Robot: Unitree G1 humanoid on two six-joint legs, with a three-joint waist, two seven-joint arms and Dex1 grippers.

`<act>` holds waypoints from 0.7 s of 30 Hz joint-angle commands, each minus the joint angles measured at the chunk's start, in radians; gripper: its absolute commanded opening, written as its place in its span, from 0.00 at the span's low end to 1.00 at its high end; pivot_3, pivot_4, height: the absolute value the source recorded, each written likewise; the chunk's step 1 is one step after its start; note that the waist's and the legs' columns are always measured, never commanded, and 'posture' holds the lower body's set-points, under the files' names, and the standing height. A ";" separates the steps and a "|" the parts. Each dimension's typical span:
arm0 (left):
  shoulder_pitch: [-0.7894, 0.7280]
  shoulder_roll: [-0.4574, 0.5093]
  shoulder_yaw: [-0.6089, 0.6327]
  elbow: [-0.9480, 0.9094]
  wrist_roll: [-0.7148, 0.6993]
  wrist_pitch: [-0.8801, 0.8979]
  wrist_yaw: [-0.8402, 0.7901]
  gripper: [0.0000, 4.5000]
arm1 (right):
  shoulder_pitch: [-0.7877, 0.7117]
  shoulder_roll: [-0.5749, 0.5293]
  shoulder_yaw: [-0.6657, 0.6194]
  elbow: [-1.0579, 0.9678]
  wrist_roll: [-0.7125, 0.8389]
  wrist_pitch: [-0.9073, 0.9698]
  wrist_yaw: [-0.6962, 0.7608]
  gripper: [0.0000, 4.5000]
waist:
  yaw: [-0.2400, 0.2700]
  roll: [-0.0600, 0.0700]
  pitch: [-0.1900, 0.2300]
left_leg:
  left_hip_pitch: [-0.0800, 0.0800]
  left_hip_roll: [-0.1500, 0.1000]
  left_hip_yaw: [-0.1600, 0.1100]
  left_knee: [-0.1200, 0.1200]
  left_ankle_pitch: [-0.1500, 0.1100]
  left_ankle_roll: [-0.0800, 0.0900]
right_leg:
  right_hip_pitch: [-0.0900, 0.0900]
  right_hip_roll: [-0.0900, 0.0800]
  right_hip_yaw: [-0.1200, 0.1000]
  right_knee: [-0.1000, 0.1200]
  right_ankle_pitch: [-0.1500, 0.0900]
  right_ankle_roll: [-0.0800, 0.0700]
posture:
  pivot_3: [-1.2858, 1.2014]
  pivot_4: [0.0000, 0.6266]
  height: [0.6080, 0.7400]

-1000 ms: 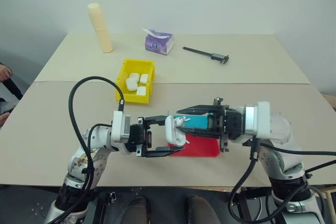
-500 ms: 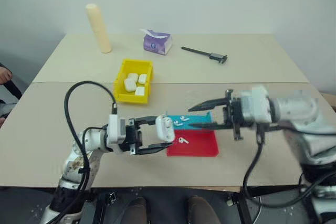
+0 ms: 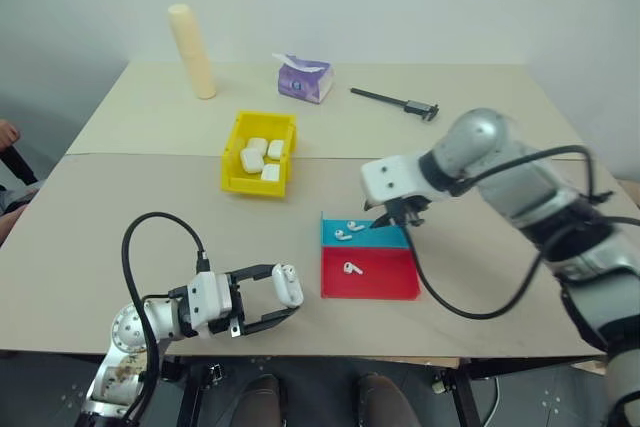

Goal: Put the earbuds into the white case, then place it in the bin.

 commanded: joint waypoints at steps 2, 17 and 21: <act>0.027 -0.013 -0.027 -0.059 0.061 -0.042 0.071 0.61 | -0.073 0.089 0.034 0.183 -0.108 -0.156 -0.001 0.42 | -0.001 0.000 0.000 | 0.000 0.000 0.002 0.000 0.000 0.000 | 0.000 0.000 0.000 0.000 0.000 0.000 | 0.52 0.24 1.00; 0.100 -0.006 -0.040 -0.116 0.080 -0.039 0.179 0.61 | -0.122 0.281 0.032 0.509 -0.270 -0.397 -0.051 0.42 | -0.005 0.000 0.000 | 0.001 0.001 0.004 0.000 0.000 0.000 | 0.000 0.000 0.000 0.001 0.000 -0.001 | 0.52 0.24 1.00; 0.098 -0.002 -0.048 -0.117 0.087 -0.041 0.190 0.61 | -0.125 0.302 0.032 0.558 -0.298 -0.422 -0.071 0.42 | -0.005 0.000 0.000 | 0.001 0.001 0.004 0.000 0.000 0.000 | 0.000 0.000 0.000 0.001 0.000 -0.001 | 0.52 0.24 1.00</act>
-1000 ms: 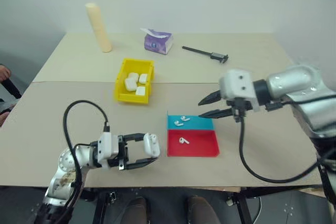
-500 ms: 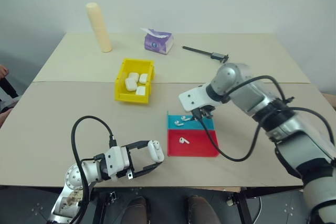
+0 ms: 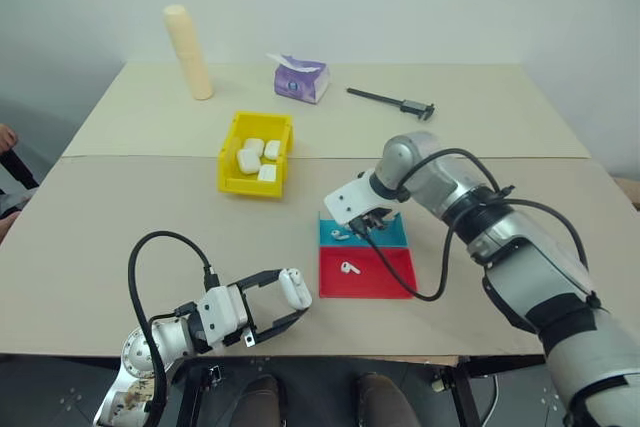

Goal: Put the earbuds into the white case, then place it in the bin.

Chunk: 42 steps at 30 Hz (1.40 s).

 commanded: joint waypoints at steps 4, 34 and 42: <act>0.003 0.007 -0.016 -0.039 0.010 -0.017 0.022 0.61 | -0.034 0.026 -0.034 0.056 -0.026 -0.038 -0.012 0.42 | -0.001 0.000 0.000 | 0.000 0.000 0.000 0.000 0.000 0.000 | 0.000 0.000 0.000 0.000 0.000 0.000 | 0.52 0.24 1.00; 0.009 0.025 -0.037 -0.078 0.012 0.012 0.063 0.61 | -0.018 0.051 -0.047 0.118 -0.081 -0.074 -0.014 0.30 | -0.001 0.000 0.000 | 0.001 0.000 0.000 0.000 0.000 0.000 | 0.000 0.000 0.000 0.000 0.000 0.000 | 0.52 0.24 1.00; 0.003 0.025 -0.035 -0.077 0.013 0.017 0.064 0.61 | -0.010 0.047 -0.047 0.118 -0.089 -0.087 -0.017 0.22 | 0.000 0.000 0.000 | 0.001 0.000 0.001 0.000 0.000 0.000 | 0.000 0.000 0.000 0.000 0.000 0.000 | 0.52 0.24 1.00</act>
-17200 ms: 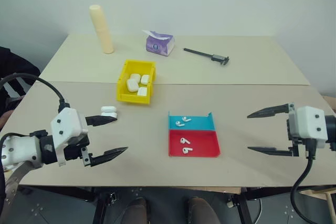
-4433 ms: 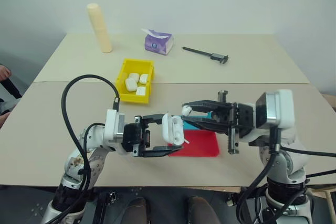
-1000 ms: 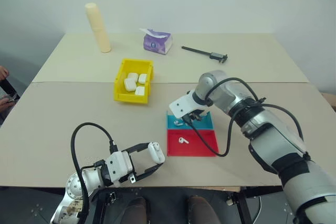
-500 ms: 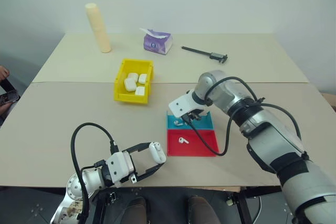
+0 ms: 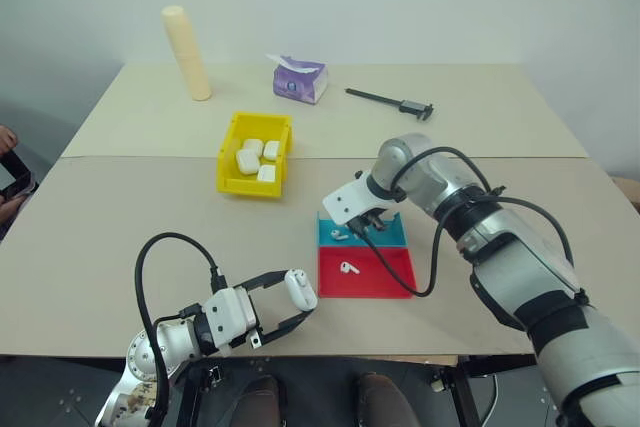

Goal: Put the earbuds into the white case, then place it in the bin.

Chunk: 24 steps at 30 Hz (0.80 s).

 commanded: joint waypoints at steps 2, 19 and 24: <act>-0.006 0.005 0.001 -0.034 -0.011 -0.007 0.006 0.61 | 0.010 -0.012 -0.012 -0.019 -0.007 -0.018 0.019 0.14 | 0.000 0.000 0.000 | 0.000 0.000 0.000 0.000 0.000 0.000 | 0.000 0.000 0.000 0.000 0.000 0.000 | 0.52 0.24 1.00; -0.169 0.019 0.020 -0.033 -0.154 0.058 -0.063 0.61 | 0.186 -0.191 -0.383 -0.633 0.250 0.395 0.037 0.14 | 0.010 0.000 0.000 | -0.002 0.000 -0.002 0.000 0.000 0.000 | 0.000 0.000 -0.001 -0.001 0.000 0.000 | 0.52 0.24 1.00; -0.294 0.004 0.013 0.013 -0.244 0.102 -0.127 0.61 | 0.359 -0.261 -0.626 -1.021 0.436 0.737 -0.015 0.14 | 0.018 0.000 0.000 | -0.002 -0.001 -0.002 0.000 0.000 0.000 | 0.001 -0.001 -0.002 -0.002 0.000 0.000 | 0.52 0.24 1.00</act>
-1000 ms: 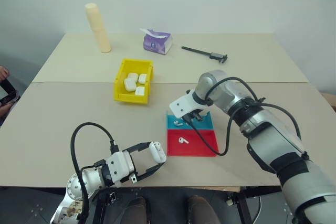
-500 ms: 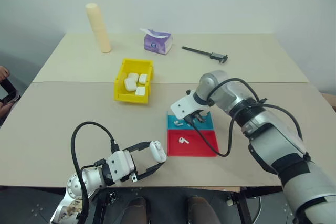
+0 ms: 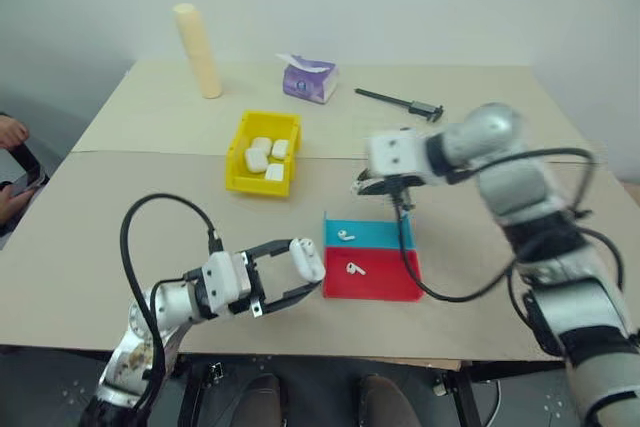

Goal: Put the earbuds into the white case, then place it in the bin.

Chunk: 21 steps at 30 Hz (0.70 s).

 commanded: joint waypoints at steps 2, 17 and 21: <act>-0.125 -0.035 -0.011 0.032 -0.104 0.055 -0.055 0.61 | 0.118 0.012 -0.316 -0.367 0.286 0.390 -0.086 0.14 | -0.002 0.000 0.000 | 0.000 0.000 -0.001 0.000 0.000 0.000 | 0.000 0.001 0.000 0.000 0.000 0.000 | 0.52 0.24 1.00; -0.378 -0.128 -0.024 0.172 -0.184 0.189 -0.186 0.61 | 0.468 0.309 -0.676 -0.835 1.062 0.648 -0.529 0.14 | -0.015 -0.001 0.000 | 0.000 -0.001 -0.009 0.000 0.000 0.000 | 0.002 0.002 0.001 0.000 0.000 0.001 | 0.52 0.24 1.00; -0.390 -0.148 -0.020 0.169 -0.191 0.206 -0.185 0.61 | 0.547 0.294 -0.577 -0.833 1.034 0.559 -0.564 0.14 | -0.017 -0.001 0.000 | 0.001 -0.001 -0.009 0.000 0.000 0.000 | 0.003 0.002 0.001 0.000 0.000 0.002 | 0.52 0.24 1.00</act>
